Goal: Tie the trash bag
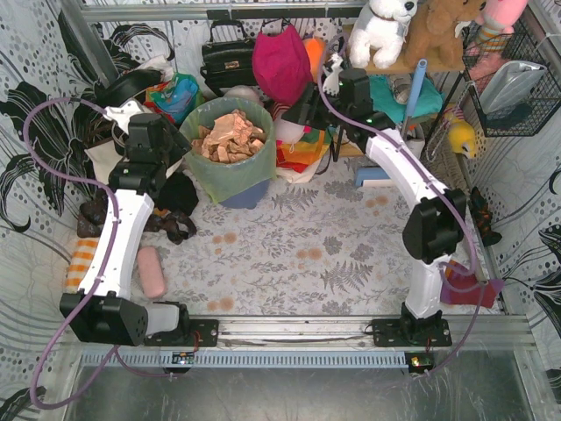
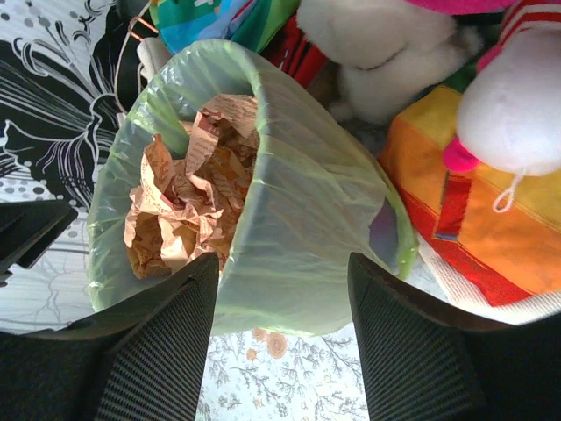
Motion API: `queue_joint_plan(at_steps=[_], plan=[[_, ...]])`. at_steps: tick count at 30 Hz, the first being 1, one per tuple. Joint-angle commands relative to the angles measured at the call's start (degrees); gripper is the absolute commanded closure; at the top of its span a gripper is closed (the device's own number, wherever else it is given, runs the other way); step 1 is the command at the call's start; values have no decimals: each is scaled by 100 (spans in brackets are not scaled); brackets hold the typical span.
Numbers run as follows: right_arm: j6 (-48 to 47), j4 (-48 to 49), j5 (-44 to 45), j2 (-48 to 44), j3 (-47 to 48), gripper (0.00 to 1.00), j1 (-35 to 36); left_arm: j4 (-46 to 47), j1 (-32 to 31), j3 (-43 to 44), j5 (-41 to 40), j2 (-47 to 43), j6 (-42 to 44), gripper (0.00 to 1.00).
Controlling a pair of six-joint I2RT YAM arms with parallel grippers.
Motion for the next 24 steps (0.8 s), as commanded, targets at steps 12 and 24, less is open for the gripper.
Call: queue_joint_plan(at_steps=[12, 24], plan=[[296, -469, -516, 1757, 2404, 46, 386, 255, 24, 615, 121, 838, 44, 47], [293, -701, -588, 2268, 2972, 57, 479, 287, 25, 651, 259, 1093, 144, 66]])
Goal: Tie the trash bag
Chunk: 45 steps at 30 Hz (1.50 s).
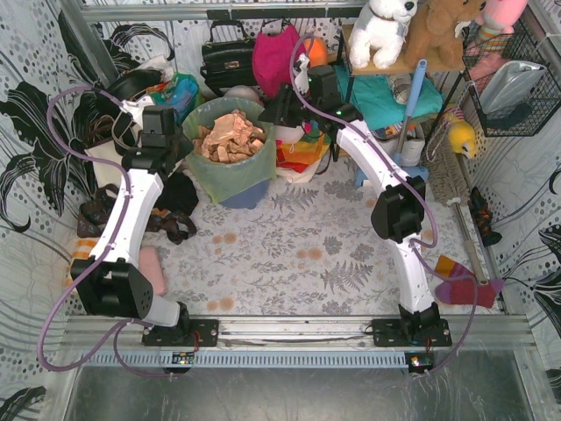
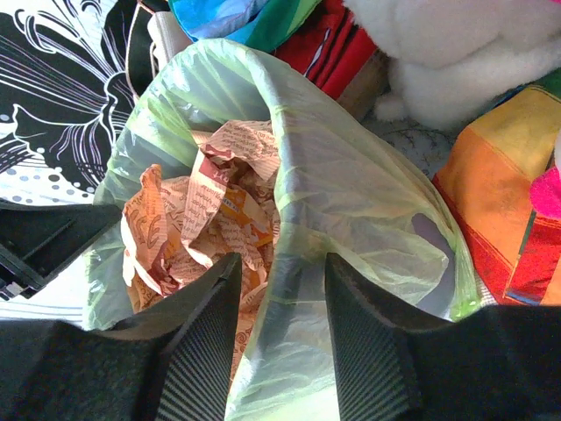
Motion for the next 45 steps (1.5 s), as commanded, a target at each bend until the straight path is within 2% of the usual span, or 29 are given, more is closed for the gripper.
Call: queue_joint_plan(at_steps=[1, 5, 11, 17, 21, 24, 29, 35, 40, 45], plan=[[26, -37, -99, 50, 180, 59, 24, 247, 29, 188, 131, 98, 91, 67], [-39, -106, 94, 11, 187, 71, 69, 234, 22, 219, 238, 141, 186, 74], [-100, -309, 340, -121, 210, 87, 138, 89, 22, 346, 320, 96, 225, 100], [-198, -344, 766, -691, -264, 99, 350, -308, -17, 558, 591, -72, 364, 100], [-193, -410, 1037, -1201, -777, 100, 512, -534, -118, 618, 951, -273, 480, 100], [-183, -325, 1309, -1842, -1496, 100, 660, -772, -288, 676, 1182, -393, 590, 100], [115, 10, 1613, -3034, -3017, 100, 830, -1157, -996, 763, 1218, -580, 714, 100], [442, 158, 2251, -4796, -4838, 100, 984, -1267, -1977, 720, 1210, -784, 457, 100], [588, -283, 2581, -5982, -5798, 100, 1014, -1298, -2654, 690, 1214, -833, 215, 100], [627, -958, 2764, -6685, -6135, 100, 1055, -1252, -3274, 506, 1220, -811, -10, 100]])
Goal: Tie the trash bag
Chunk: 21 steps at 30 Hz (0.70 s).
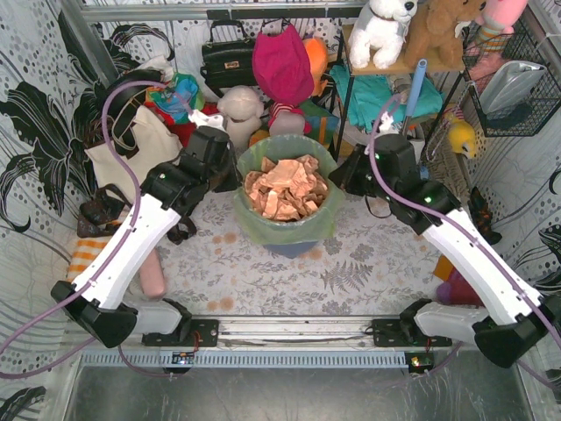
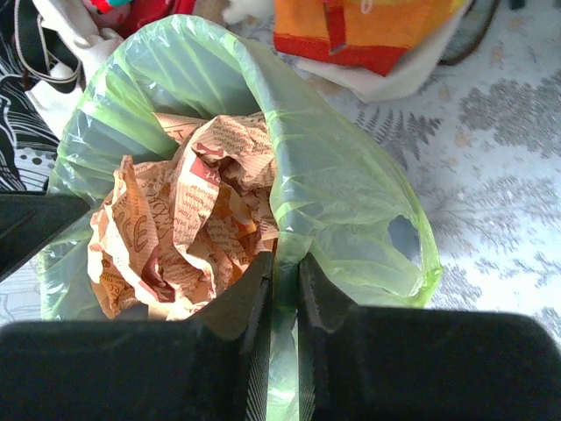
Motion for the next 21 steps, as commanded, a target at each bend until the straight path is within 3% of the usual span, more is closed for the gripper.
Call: queue_joint_plan(at_steps=[1, 13, 14, 18, 21], plan=[[274, -16, -410, -438, -242, 100, 292, 650, -677, -24, 876, -62, -424, 100], [395, -375, -516, -887, -829, 100, 303, 1004, -1173, -810, 874, -338, -563, 100], [389, -380, -501, -890, -832, 100, 301, 997, -1173, -805, 854, -346, -540, 95], [263, -478, -319, -876, -636, 69, 301, 1000, -1172, -730, 674, -407, -455, 68], [89, -718, -8, -841, -344, 54, 301, 978, -1168, -612, 432, -480, -371, 50]])
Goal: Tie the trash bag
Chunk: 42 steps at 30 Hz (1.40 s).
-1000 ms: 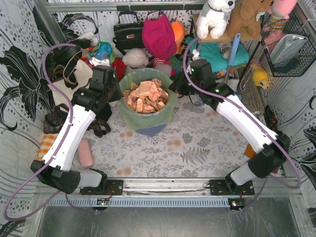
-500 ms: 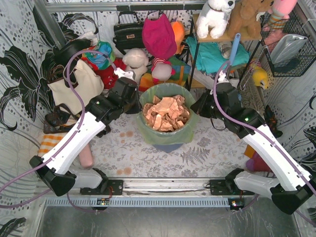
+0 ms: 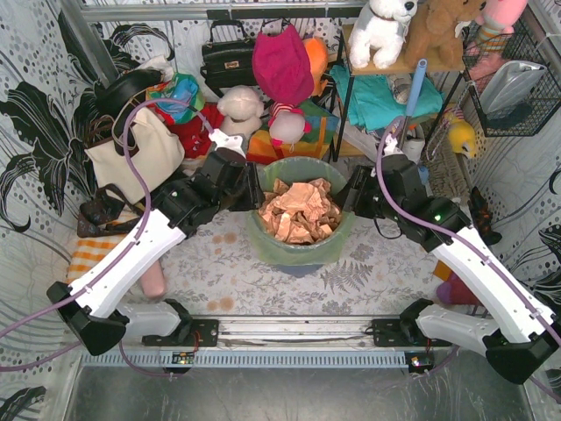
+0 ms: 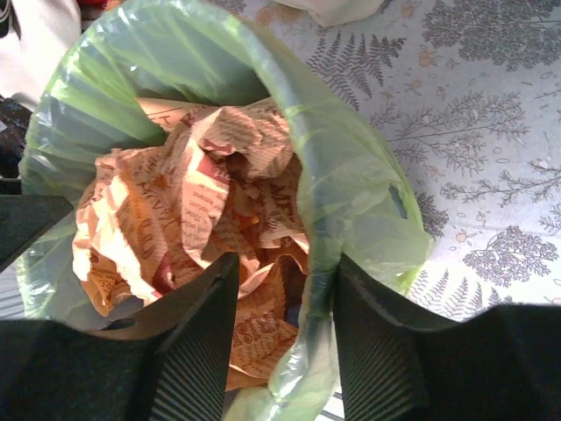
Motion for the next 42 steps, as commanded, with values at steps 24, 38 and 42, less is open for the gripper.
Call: queue_joint_plan(at_steps=[24, 38, 42], plan=[[-1581, -410, -870, 279, 570, 48, -2416, 948, -154, -1184, -794, -1453, -1005, 43], [-989, 1801, -3380, 142, -2721, 54, -3341, 2533, 134, -4091, 188, -2132, -2510, 44], [-799, 2329, -3733, 284, -3238, 55, -3333, 3138, 152, -4525, 533, -1804, -2558, 44]])
